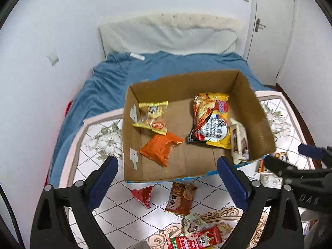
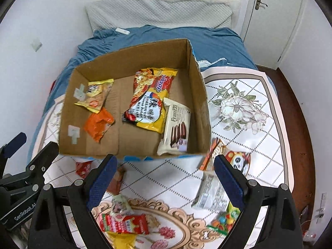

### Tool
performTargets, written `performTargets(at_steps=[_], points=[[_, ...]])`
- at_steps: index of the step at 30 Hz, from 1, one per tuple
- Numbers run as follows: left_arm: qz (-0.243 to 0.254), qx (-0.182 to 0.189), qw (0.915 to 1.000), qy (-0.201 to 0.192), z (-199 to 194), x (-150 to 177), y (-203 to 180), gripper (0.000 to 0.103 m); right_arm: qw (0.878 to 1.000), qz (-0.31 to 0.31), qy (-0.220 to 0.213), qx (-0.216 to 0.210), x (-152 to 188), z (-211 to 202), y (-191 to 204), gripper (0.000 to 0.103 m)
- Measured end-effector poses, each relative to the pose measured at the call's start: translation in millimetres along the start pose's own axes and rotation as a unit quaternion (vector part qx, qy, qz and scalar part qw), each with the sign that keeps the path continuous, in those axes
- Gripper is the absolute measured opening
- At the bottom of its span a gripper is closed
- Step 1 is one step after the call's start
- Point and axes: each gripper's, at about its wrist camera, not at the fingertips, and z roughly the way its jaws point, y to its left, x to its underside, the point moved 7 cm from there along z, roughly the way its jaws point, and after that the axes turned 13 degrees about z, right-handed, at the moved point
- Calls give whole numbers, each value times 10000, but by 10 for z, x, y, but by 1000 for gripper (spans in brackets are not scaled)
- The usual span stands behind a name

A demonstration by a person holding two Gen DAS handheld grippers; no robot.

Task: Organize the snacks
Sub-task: 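Move both tools back over the remaining snacks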

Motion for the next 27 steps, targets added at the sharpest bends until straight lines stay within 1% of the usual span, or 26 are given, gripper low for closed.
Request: performTargets(at_steps=[1,6,9,10,12,14,15,17,19,21,22,25,27], points=[[-10,-20,10000,-63,-93,-10,-4,97,10000,13,-8,-51,38,-64,-3,96],[-153,14,9998,-81,-398,66,-15,97,9998,13,-67,-169,252,-353,-67,96],[-291,-15,9996,39,-529,259,-13,97,9998,13,36,-210,475,-444,-131,96],[-352,-59,9993,118,-553,372,-5,97,9996,34,126,-245,570,-448,-158,96],[-476,-153,9982,335,-546,612,23,97,9988,49,384,-308,791,-395,-198,96],[-665,-146,9953,683,-470,941,50,97,9962,88,778,-392,1086,-243,-217,96],[-778,-164,9923,952,-379,1181,64,97,9945,130,954,-417,1215,-163,-224,96],[-891,-213,9876,1277,-265,1481,93,97,9880,214,1447,-501,1553,62,-207,96],[-1003,-352,9798,1694,-95,1883,151,97,9778,287,1979,-622,1943,306,-143,96],[-1104,-352,9742,1936,10,2137,181,97,9693,361,2329,-696,2248,507,-73,96],[-1108,-413,9709,2082,62,2291,209,97,9664,394,2439,-714,2365,585,-47,96],[-957,-529,9665,2323,149,2576,232,97,9584,485,2722,-705,2668,847,53,96],[-780,-666,9660,2375,160,2672,248,97,9541,506,2870,-692,2825,1000,123,96]])
